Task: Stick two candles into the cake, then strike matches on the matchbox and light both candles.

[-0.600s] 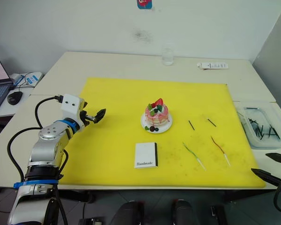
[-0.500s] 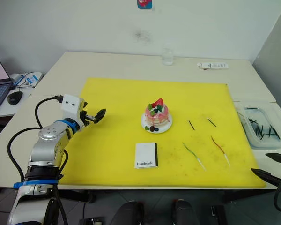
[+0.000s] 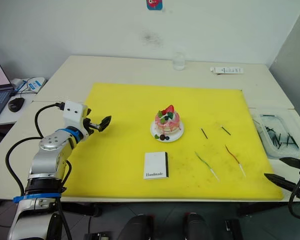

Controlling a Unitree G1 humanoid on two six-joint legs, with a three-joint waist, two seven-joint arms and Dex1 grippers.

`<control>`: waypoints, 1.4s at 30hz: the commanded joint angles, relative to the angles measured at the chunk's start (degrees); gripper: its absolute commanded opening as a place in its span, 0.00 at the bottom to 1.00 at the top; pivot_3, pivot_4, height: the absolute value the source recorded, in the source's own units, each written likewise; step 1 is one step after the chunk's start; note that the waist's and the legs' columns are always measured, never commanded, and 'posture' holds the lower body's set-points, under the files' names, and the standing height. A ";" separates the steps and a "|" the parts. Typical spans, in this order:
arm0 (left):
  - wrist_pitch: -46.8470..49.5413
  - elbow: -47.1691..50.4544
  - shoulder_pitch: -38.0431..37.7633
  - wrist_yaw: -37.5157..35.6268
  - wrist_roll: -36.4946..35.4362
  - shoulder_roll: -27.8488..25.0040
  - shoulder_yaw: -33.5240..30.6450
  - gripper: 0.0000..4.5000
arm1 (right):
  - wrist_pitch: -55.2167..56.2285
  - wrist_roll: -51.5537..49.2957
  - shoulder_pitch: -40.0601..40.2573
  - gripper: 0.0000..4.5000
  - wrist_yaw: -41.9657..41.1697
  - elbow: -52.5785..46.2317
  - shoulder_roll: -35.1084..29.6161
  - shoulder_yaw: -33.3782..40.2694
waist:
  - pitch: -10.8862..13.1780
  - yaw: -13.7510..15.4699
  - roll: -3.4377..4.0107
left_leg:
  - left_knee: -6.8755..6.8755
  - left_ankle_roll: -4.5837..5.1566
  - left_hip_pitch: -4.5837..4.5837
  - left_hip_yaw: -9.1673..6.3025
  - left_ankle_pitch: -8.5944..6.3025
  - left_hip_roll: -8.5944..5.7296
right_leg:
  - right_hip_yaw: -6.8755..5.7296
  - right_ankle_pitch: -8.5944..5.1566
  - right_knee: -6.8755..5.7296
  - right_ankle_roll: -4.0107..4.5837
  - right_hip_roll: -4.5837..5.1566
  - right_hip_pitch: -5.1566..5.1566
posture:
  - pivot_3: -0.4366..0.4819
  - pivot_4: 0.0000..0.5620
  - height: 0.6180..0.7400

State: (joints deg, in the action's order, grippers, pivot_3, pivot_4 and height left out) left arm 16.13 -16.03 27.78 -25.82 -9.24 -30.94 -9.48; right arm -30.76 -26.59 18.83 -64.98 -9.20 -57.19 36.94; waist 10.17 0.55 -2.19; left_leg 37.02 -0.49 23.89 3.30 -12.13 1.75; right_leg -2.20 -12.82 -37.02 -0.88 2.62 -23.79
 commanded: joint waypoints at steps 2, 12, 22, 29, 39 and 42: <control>-1.21 3.69 -1.39 -2.01 -2.32 0.16 -1.31 1.00 | -2.99 -2.12 -1.38 0.99 -0.38 -2.06 -1.60 1.71 | 0.00 -0.03 0.00 | -0.01 0.00 0.00 0.02 0.00 0.00 | 0.01 0.00 0.00 0.00 0.00 -0.01 | 0.48 0.27 1.00; 0.91 15.44 -4.58 -13.05 -9.42 -2.46 -0.43 1.00 | -16.13 -6.25 -3.86 0.99 4.08 -9.64 -2.62 1.83 | 0.00 0.04 0.00 | 0.00 0.00 0.01 -0.03 0.00 0.02 | 0.04 -0.01 0.01 0.03 0.01 0.01 | 0.48 0.27 1.00; 11.39 38.92 -5.25 -26.77 -19.07 -3.96 13.12 1.00 | -30.55 -8.96 -12.86 0.99 8.00 -15.41 -14.64 -12.15 | -0.01 -0.03 0.01 | 0.04 0.00 -0.04 -0.02 0.00 -0.03 | 0.05 -0.21 0.02 0.36 0.02 0.08 | 0.48 0.27 1.00; 10.48 42.72 -3.34 -34.57 -19.18 -5.02 20.35 1.00 | -42.64 -12.13 -26.69 0.99 13.41 -14.82 -14.84 -21.48 | -0.01 -0.23 0.02 | 0.01 0.00 -0.01 -0.03 0.00 0.00 | 0.04 -0.21 0.02 0.35 -0.08 0.01 | 0.48 0.27 1.00; 7.40 43.07 -5.71 -32.26 -16.79 -1.86 21.61 1.00 | -43.11 -9.02 -34.89 0.99 19.59 -12.42 -10.09 -30.03 | -0.01 -0.19 0.02 | 0.01 0.01 0.06 -0.07 0.00 0.02 | 0.05 -0.10 0.05 0.14 -0.14 -0.02 | 0.48 0.27 1.00; 8.04 44.27 -6.38 -31.28 -17.08 -1.49 21.81 1.00 | -42.12 -8.13 -33.94 0.99 20.77 -11.99 -8.98 -31.11 | -0.01 -0.19 0.02 | 0.01 0.01 0.04 -0.07 0.00 0.03 | 0.05 -0.10 0.03 0.14 -0.15 -0.02 | 0.48 0.27 1.00</control>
State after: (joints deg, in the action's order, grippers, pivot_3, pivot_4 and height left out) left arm 24.52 25.29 21.20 -57.94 -25.92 -32.91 12.28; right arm -73.95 -35.67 -14.98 -44.89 -21.14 -66.31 5.48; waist 10.16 0.37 -2.17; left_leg 37.03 -0.48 23.93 3.22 -12.13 1.79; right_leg -2.15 -12.92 -36.99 -0.75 2.48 -23.81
